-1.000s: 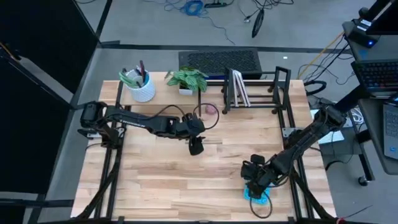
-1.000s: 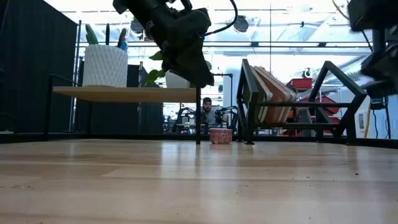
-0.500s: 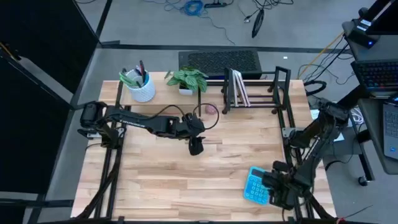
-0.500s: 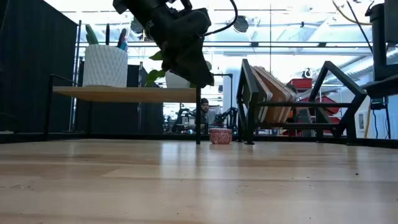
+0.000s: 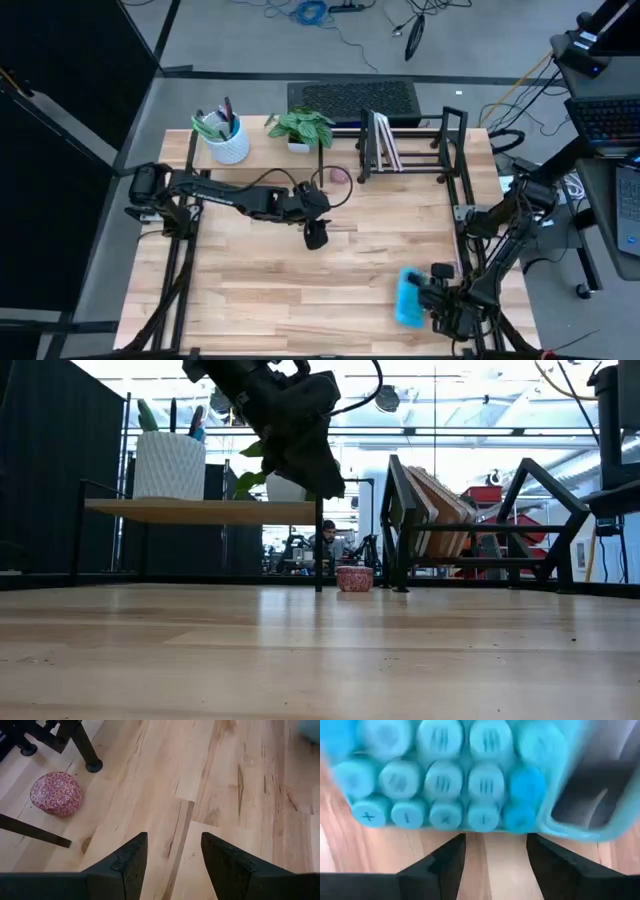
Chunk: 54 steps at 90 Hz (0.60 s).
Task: Stock shelves
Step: Put the blue calculator under the shelf
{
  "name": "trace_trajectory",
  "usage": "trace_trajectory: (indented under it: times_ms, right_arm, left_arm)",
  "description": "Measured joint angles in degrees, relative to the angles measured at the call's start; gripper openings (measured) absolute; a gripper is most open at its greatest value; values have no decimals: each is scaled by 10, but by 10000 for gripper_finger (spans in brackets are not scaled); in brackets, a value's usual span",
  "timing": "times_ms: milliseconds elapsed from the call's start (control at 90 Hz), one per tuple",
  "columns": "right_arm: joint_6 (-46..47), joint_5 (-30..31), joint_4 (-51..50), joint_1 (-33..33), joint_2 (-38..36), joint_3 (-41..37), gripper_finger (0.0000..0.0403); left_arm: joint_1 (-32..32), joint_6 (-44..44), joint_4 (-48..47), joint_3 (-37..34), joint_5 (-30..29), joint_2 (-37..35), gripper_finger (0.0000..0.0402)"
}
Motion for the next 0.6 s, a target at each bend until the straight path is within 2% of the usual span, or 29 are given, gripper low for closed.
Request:
trace_trajectory:
  times_ms: [256, 522, 600]
  right_arm:
    - [13, 16, 36, -32, 4, 0, 193]
    - [-85, 147, 146, -104, 20, 0, 193]
    - [-127, 180, 193, -133, 41, 0, 193]
  left_arm:
    - [0, 0, 4, 0, 0, 0, 173]
    - [-13, -11, 1, 0, 1, 0, 173]
    - [-26, -42, -7, 0, 27, 0, 173]
